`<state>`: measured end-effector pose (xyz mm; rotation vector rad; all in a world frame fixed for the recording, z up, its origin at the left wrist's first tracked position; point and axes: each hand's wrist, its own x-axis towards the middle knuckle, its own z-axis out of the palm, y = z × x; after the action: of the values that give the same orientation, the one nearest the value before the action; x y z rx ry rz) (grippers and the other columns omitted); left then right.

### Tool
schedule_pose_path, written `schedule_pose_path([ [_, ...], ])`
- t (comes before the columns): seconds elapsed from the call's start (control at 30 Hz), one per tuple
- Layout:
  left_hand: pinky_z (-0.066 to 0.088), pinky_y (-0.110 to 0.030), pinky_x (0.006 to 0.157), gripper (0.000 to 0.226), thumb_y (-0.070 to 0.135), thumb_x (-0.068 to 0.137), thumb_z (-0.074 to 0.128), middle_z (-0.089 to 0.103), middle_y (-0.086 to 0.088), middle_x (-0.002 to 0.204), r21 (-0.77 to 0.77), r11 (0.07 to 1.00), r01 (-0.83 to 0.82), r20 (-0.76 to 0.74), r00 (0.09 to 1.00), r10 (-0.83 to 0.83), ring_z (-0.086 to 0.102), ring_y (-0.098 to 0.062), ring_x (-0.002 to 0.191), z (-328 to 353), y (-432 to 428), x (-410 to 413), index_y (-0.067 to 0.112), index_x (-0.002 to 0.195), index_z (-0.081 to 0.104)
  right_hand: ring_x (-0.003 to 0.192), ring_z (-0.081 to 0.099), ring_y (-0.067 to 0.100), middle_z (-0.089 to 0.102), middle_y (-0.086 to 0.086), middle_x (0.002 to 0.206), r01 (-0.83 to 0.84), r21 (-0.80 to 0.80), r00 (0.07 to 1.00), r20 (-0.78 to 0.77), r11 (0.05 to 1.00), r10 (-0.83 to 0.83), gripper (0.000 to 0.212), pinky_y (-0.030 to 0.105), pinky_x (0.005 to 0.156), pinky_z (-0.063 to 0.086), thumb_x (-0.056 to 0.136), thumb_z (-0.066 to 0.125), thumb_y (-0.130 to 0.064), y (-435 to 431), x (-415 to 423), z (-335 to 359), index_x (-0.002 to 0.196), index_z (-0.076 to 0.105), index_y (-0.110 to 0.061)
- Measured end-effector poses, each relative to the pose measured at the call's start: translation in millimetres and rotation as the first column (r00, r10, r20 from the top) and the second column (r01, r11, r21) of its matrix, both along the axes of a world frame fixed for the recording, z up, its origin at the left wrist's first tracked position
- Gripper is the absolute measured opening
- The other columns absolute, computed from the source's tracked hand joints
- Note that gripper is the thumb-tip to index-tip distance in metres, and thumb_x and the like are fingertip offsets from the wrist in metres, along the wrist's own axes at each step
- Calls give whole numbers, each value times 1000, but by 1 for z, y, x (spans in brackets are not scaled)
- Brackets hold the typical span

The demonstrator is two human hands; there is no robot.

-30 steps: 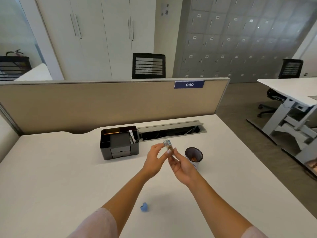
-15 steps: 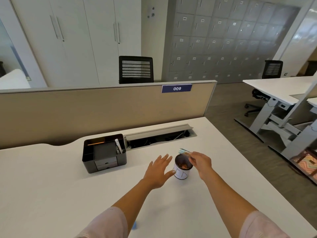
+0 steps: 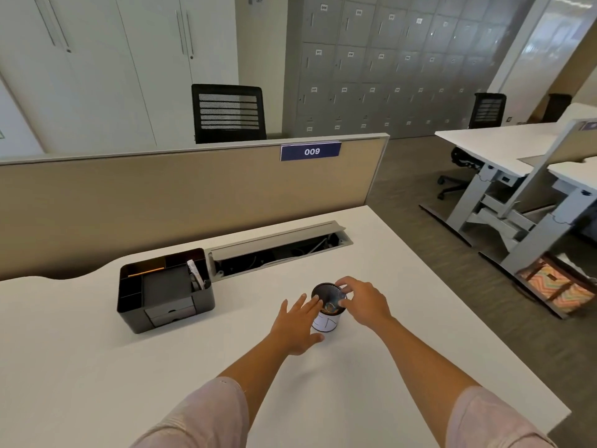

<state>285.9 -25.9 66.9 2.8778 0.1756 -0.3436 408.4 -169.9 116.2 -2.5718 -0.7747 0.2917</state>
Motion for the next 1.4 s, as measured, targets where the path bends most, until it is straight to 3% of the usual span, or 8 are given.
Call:
schedule_pose_path([
  [0.2, -2, -53, 120, 82, 55, 96, 41, -9, 4, 165, 10, 1000, 10, -16, 1000, -10, -9, -21, 151, -8, -3, 1, 21, 155, -5, 92, 68, 19, 74, -6, 109, -6, -16, 1000, 28, 1000, 6, 29, 25, 69, 45, 82, 73, -24, 0, 2, -4, 110, 66, -29],
  [0.33, -2, -54, 120, 82, 54, 96, 42, -10, 5, 165, 4, 1000, 12, -22, 1000, -12, -10, -21, 151, -10, -3, 0, 22, 155, -6, 90, 68, 17, 75, -6, 105, 9, -19, 1000, 27, 1000, -8, 25, 27, 70, 50, 81, 74, -25, 2, 3, -4, 105, 70, -30],
  [0.6, -2, -54, 120, 83, 53, 97, 43, -13, 4, 164, 15, 1000, 14, -33, 999, -13, -11, -21, 151, -10, -4, 0, 21, 154, -8, 88, 67, 16, 75, -6, 104, 1, -29, 1000, 21, 1000, -1, 24, 23, 62, 40, 81, 74, -27, 2, 1, -3, 104, 70, -30],
  [0.83, -1, -54, 120, 85, 51, 97, 44, -15, 4, 164, 16, 1000, 14, -41, 999, -13, -12, -21, 151, -10, -6, -1, 20, 154, -10, 75, 59, 11, 75, -9, 103, 9, -3, 1000, 9, 1000, -9, 23, 18, 54, 36, 81, 74, -27, -2, -2, 0, 103, 69, -31],
  [1.1, 2, -54, 120, 91, 51, 95, 48, -18, 4, 163, -85, 995, -48, 6, 999, 49, -14, -21, 150, -12, -1, -8, 22, 153, -16, 75, 61, 12, 73, -12, 104, 151, 214, 988, 8, 965, -156, 22, 25, 63, 42, 85, 71, -30, -10, -13, 0, 106, 68, -30],
  [1.27, 2, -52, 120, 85, 51, 96, 46, -13, 6, 164, -170, 978, -124, 37, 991, 132, -13, -19, 151, -21, 17, -38, 25, 154, -10, 68, 60, 11, 74, -9, 102, 128, 276, 991, 6, 953, -135, 22, 19, 52, 39, 86, 70, -32, -6, -32, -4, 108, 67, -31],
  [1.4, 2, -49, 121, 77, 48, 97, 46, -5, 6, 165, -277, 936, -217, 37, 971, 236, -8, -18, 151, -31, 33, -81, 27, 155, -1, 77, 66, 15, 74, -9, 90, 121, 342, 993, -49, 932, -111, 23, 25, 60, 48, 85, 70, -34, 3, -60, -12, 108, 68, -33],
])
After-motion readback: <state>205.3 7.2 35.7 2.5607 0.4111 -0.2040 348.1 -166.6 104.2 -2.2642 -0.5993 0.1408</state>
